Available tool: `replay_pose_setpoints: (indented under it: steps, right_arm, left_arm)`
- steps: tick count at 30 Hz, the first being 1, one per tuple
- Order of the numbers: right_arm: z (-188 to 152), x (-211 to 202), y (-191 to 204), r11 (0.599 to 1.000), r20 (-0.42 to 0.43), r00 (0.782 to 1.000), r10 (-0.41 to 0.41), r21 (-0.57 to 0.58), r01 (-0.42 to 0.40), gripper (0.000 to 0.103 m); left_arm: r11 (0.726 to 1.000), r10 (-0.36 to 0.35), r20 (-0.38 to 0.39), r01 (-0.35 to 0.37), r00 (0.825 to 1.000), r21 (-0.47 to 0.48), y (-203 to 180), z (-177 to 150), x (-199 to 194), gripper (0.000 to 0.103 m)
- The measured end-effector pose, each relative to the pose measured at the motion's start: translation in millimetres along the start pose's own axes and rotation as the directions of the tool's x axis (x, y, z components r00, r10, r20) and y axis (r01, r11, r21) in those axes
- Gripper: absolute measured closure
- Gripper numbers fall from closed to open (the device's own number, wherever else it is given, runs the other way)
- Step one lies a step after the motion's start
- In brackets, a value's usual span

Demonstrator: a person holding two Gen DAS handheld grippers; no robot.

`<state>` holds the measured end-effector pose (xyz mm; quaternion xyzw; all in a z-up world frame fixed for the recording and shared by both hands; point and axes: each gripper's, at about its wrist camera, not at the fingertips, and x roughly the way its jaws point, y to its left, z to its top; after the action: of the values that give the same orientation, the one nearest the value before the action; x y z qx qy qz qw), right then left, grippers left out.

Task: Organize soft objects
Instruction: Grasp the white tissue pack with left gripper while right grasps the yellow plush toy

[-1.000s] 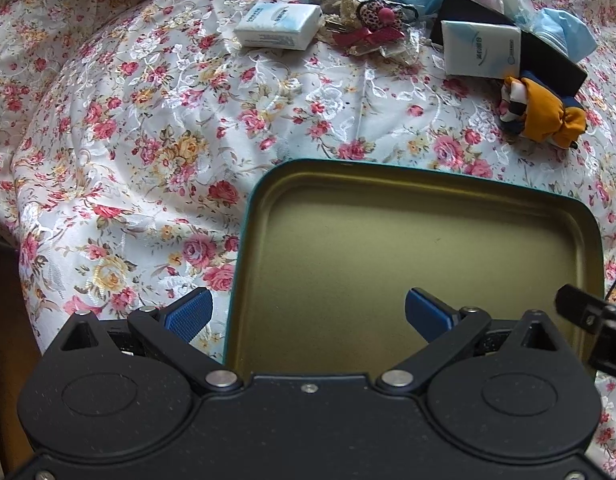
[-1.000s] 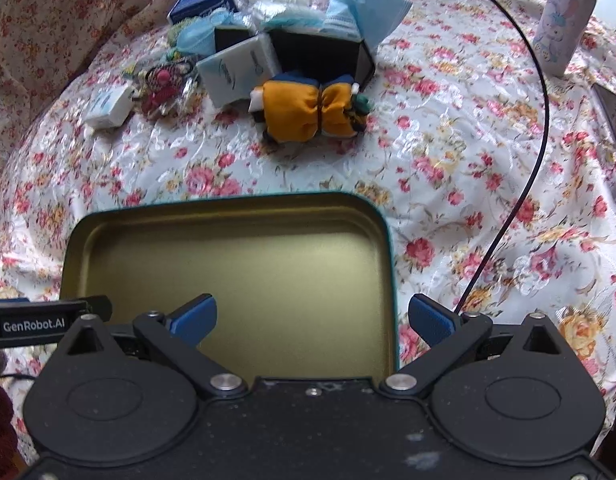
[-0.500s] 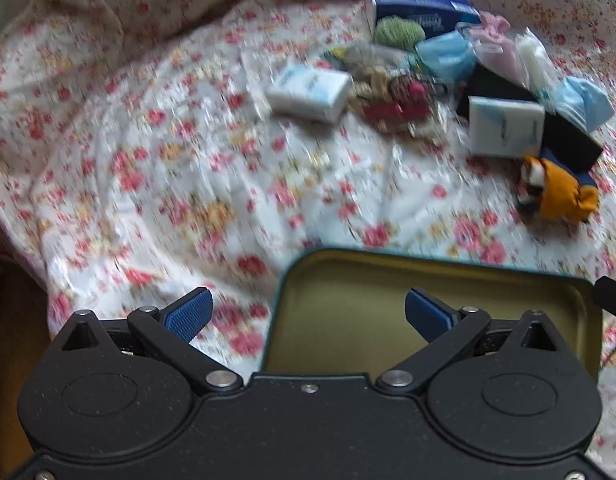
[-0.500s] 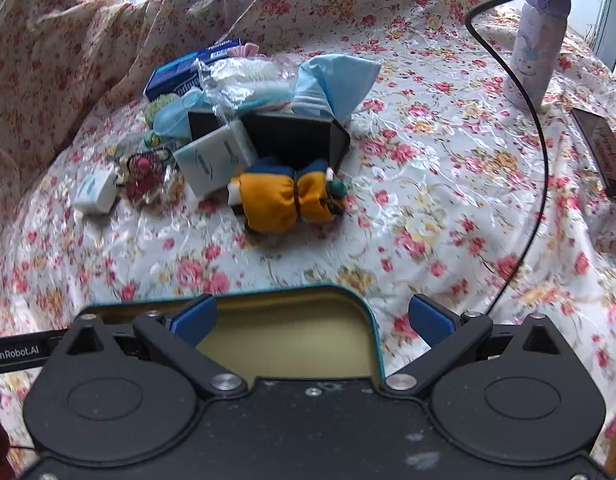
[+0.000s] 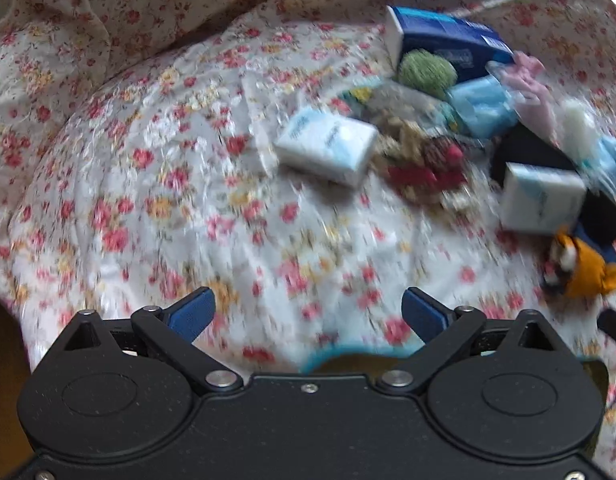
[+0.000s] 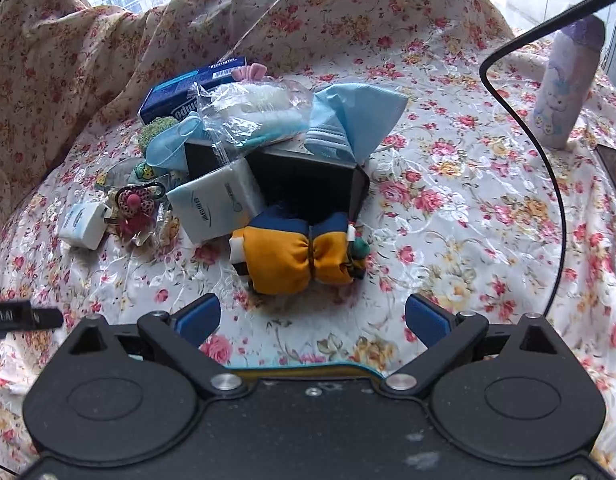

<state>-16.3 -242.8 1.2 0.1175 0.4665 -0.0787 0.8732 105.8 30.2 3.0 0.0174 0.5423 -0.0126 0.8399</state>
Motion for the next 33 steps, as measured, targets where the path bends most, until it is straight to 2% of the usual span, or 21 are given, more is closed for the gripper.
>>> replay_pose_setpoints:
  steps: [4,10,15,21,29,33]
  right_arm:
    - [5,13,6,1.0,-0.005,1.0,-0.003,-0.01,0.003,0.004]
    - [12,30,13,1.0,-0.012,1.0,-0.012,-0.017,0.012,0.003]
    - [16,46,15,1.0,-0.032,0.999,-0.022,-0.017,0.021,0.003]
    - [19,62,18,1.0,-0.062,0.998,-0.024,-0.02,0.023,0.003]
    - [21,74,20,0.999,-0.077,0.996,-0.033,-0.023,0.031,0.002]
    - [21,79,19,0.999,-0.088,0.995,-0.043,-0.019,0.042,0.002]
  left_arm:
    - [1.0,0.016,0.045,-0.017,0.999,0.007,3,19,16,0.007]
    - [0.993,0.076,0.102,-0.084,0.992,0.078,-2,38,46,0.006]
    - [0.993,0.058,0.138,-0.072,0.989,0.096,-1,55,59,0.003]
    - [0.99,0.031,0.141,-0.05,0.989,0.13,-3,64,71,0.003]
    - [0.988,0.006,0.097,-0.021,0.995,0.155,-9,76,99,0.003]
    - [0.988,-0.04,0.102,0.024,0.994,0.152,-8,80,104,0.004]
